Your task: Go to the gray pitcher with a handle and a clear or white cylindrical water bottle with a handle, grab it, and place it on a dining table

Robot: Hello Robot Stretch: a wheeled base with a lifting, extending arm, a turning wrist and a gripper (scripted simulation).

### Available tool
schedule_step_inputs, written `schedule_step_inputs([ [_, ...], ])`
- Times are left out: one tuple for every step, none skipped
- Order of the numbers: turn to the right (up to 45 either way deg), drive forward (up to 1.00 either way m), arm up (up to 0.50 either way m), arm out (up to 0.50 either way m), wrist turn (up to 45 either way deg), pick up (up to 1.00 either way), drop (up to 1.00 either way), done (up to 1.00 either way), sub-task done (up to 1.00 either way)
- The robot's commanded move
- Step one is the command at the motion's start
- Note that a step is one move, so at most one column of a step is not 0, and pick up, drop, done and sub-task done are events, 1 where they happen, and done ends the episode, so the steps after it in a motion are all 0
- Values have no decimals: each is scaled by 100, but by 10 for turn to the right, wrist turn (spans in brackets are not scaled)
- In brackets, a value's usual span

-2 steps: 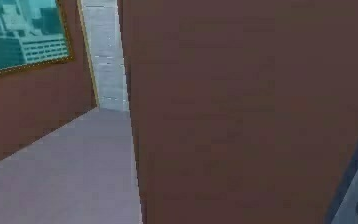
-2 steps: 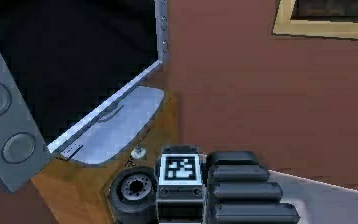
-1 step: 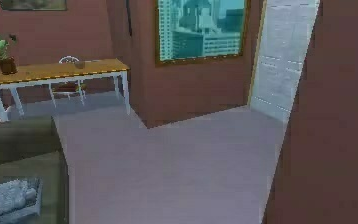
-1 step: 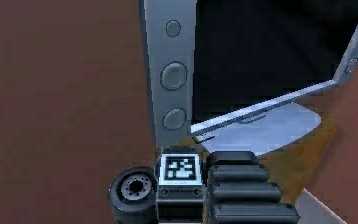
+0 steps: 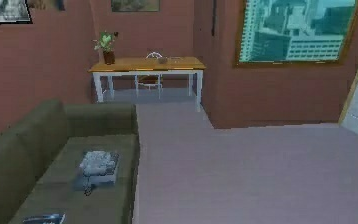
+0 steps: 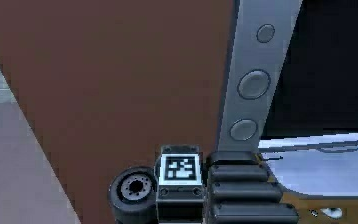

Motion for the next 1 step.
schedule_step_inputs([
  [0,25,0,0,0,0,0,0,0],
])
